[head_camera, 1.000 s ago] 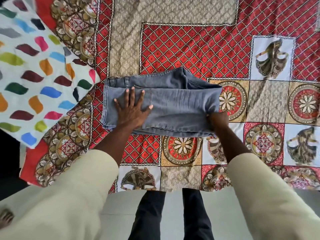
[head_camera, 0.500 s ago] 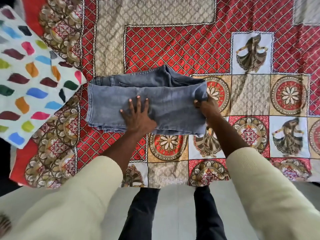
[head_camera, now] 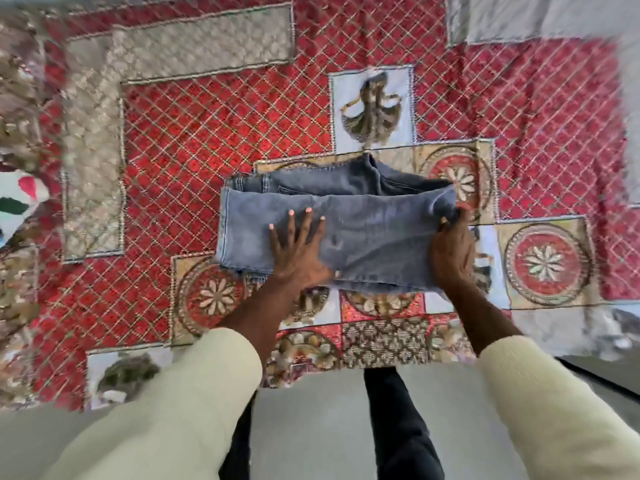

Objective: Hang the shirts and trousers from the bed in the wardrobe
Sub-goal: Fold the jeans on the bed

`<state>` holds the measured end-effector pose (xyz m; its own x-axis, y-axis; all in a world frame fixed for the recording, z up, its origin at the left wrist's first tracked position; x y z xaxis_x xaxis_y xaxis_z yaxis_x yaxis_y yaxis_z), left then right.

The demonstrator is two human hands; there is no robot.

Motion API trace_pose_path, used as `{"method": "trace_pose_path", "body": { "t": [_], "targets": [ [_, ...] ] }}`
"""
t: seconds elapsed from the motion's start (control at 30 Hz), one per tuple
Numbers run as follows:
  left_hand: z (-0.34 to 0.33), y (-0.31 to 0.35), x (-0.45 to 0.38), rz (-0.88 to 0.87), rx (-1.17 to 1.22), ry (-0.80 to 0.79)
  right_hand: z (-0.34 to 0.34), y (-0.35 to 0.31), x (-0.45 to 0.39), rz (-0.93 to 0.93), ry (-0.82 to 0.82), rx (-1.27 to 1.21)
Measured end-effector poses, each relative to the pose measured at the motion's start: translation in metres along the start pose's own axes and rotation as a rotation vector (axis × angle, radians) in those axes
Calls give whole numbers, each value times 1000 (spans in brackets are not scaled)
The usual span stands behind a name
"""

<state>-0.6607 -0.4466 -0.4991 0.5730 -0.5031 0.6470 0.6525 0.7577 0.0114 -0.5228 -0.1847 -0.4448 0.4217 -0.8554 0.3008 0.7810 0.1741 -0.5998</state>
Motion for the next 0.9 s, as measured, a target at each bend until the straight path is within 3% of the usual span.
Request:
{"method": "trace_pose_path", "body": {
  "t": [0.2,0.3,0.37,0.5,0.57,0.73,0.9],
  "targets": [
    [33,191,-55,-137,17,59,139,108,-124,-12,153,29],
    [40,229,-65,-92,36,102,151,150,-155,-127,146,186],
    [39,231,-66,-29,28,134,137,146,-153,-121,123,364],
    [40,218,-68,81,52,43,37,89,-89,363,-298,344],
    [43,211,-72,110,71,-18,4,80,-63,460,-417,384],
    [38,187,-77,67,44,-63,37,124,-101,417,-437,584],
    [32,166,-73,42,37,-48,80,165,-129,173,-460,610]
  ]
}}
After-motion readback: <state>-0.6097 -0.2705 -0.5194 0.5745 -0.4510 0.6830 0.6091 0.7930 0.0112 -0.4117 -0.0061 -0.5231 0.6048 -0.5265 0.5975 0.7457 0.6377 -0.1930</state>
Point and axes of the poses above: each hand's wrist, its own x-axis away from the middle knuckle, its own z-axis out of the back of the hand, y = z × x, the point moved 7 cm from there along -x, towards the middle knuckle, and after that the axes turned 9 degrees about -x, right-handed, at the moved point
